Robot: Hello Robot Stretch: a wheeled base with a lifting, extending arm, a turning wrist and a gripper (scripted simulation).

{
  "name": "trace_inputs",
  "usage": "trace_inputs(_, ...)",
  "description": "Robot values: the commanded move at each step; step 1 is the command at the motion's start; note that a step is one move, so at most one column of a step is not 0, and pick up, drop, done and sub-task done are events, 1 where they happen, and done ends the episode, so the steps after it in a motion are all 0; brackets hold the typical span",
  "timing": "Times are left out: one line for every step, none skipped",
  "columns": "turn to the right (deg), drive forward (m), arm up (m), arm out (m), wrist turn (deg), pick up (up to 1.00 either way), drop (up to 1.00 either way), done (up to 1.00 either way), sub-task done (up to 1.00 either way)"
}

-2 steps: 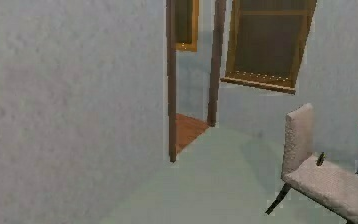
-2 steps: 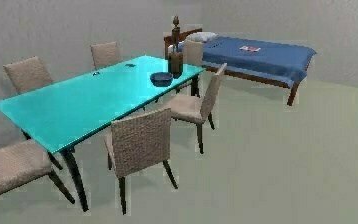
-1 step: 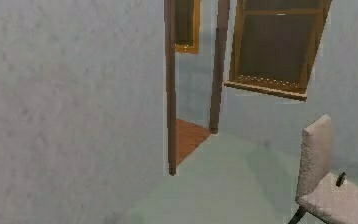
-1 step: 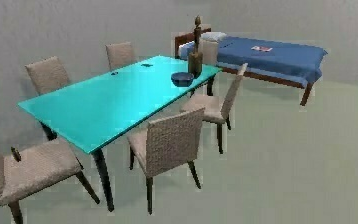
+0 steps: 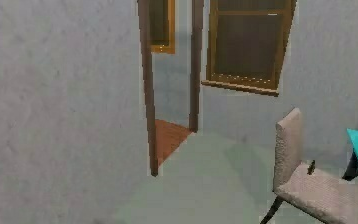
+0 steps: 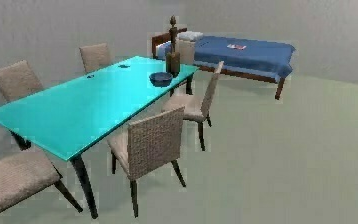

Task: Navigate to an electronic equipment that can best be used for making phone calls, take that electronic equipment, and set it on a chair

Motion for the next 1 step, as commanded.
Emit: trace_inputs(0.0,1.00,0.00,0.00,0.0,0.00,0.00,0.00,0.00)
